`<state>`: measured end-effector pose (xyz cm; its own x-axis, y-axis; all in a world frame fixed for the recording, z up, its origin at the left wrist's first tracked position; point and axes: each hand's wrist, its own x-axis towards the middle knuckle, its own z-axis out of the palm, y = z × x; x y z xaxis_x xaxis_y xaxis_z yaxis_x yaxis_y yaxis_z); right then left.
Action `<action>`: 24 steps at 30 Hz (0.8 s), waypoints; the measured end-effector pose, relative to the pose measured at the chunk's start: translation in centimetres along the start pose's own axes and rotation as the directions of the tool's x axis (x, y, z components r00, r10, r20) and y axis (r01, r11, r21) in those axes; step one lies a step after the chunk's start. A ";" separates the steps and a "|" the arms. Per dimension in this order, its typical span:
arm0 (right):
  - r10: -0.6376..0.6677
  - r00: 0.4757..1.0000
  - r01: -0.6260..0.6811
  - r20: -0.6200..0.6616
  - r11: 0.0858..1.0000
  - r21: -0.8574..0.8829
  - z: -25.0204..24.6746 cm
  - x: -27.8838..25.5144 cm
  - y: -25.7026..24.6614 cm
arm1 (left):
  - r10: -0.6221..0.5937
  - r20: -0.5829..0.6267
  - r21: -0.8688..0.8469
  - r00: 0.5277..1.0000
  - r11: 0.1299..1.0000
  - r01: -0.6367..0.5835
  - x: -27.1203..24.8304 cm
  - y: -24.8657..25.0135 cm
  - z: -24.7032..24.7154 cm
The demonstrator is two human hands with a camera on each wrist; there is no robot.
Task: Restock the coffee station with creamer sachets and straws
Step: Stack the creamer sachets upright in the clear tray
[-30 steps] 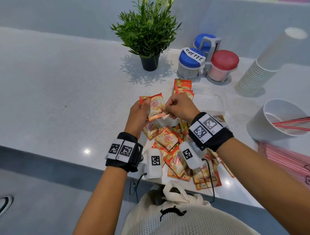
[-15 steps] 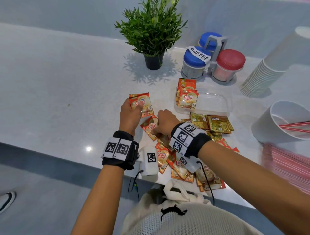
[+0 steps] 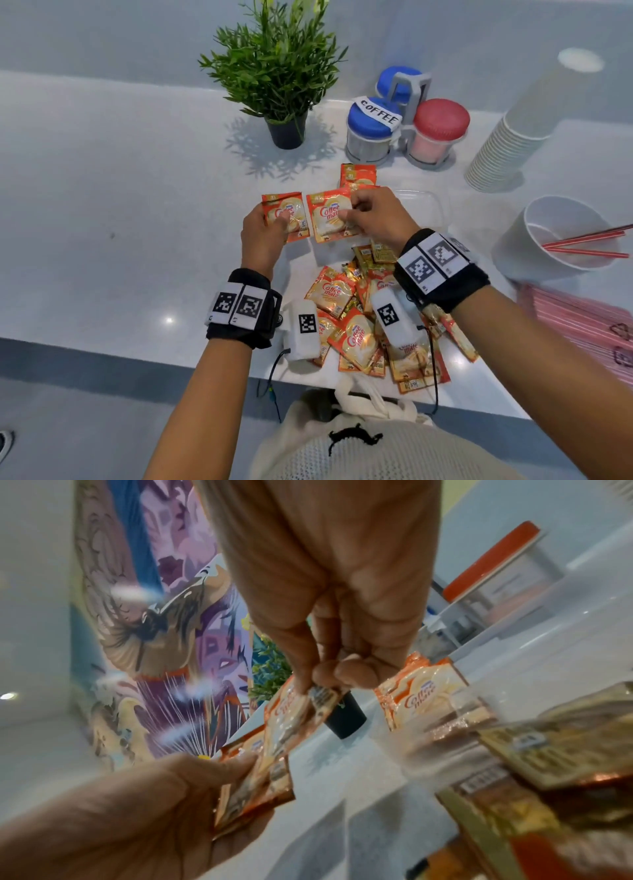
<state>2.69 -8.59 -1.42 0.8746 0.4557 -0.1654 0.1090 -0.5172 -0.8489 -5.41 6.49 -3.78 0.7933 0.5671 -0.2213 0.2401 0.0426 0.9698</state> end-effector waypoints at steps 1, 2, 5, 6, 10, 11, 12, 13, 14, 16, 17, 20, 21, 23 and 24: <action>0.008 1.000 -0.008 -0.004 1.000 0.020 -0.2 0.0 0.2 | -0.004 0.032 0.000 0.999 1.000 0.004 0.0 0.2 0.8; 0.016 1.000 -0.016 -0.011 0.999 0.029 -0.4 -0.1 0.4 | -0.006 0.067 0.001 0.998 1.000 0.006 0.0 0.4 1.6; 0.041 0.998 -0.037 -0.053 0.997 0.074 -0.8 -0.3 1.0 | 0.006 0.167 0.007 0.986 1.000 -0.008 0.0 1.0 3.8; 0.057 0.997 -0.050 -0.060 0.993 0.105 -1.0 -0.3 1.1 | 0.012 0.203 0.006 0.979 1.000 -0.014 -0.1 1.4 4.5; 0.093 0.992 -0.072 -0.090 0.975 0.210 -2.3 -0.2 1.4 | 0.067 0.336 0.037 0.940 0.996 -0.084 -0.2 2.6 6.8; 0.088 0.991 -0.062 -0.103 0.970 0.236 -2.8 -0.1 1.3 | 0.089 0.362 0.043 0.928 0.993 -0.113 -0.2 2.9 7.2; 0.083 0.990 -0.051 -0.113 0.965 0.259 -3.3 -0.1 1.1 | 0.105 0.385 0.054 0.917 0.989 -0.136 0.0 3.2 7.7; 0.074 0.989 -0.037 -0.131 0.963 0.267 -3.8 0.0 1.0 | 0.119 0.405 0.067 0.906 0.985 -0.160 0.2 3.6 8.1; 0.065 0.986 -0.024 -0.155 0.967 0.252 -4.4 0.1 0.9 | 0.130 0.418 0.092 0.899 0.979 -0.184 0.6 3.9 8.5; 0.037 0.979 0.004 -0.200 0.979 0.202 -5.2 0.5 0.8 | 0.152 0.424 0.158 0.893 0.958 -0.238 1.3 4.6 9.0; 0.023 0.974 0.016 -0.224 0.985 0.174 -5.6 0.8 0.8 | 0.160 0.420 0.191 0.894 0.947 -0.259 1.8 4.9 9.2; 0.004 0.960 0.024 -0.279 0.995 0.098 -6.2 1.7 0.9 | 0.146 0.386 0.271 0.911 0.926 -0.263 3.2 5.4 9.6; 0.004 0.959 0.017 -0.285 0.997 0.071 -6.2 2.1 1.1 | 0.130 0.368 0.310 0.921 0.916 -0.253 3.8 5.4 9.6; 0.025 0.964 -0.021 -0.265 1.000 0.019 -6.1 2.6 1.6 | 0.095 0.326 0.416 0.941 0.879 -0.233 4.8 4.9 9.4; 0.046 0.969 -0.050 -0.243 0.999 -0.011 -5.9 2.8 1.9 | 0.064 0.307 0.469 0.949 0.858 -0.210 5.2 4.5 9.2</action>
<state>8.17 -12.57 -0.56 0.9672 0.2419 -0.0775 0.0702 -0.5477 -0.8337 4.99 2.08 -1.49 0.9406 0.2884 -0.1794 0.3019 -0.4680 0.8306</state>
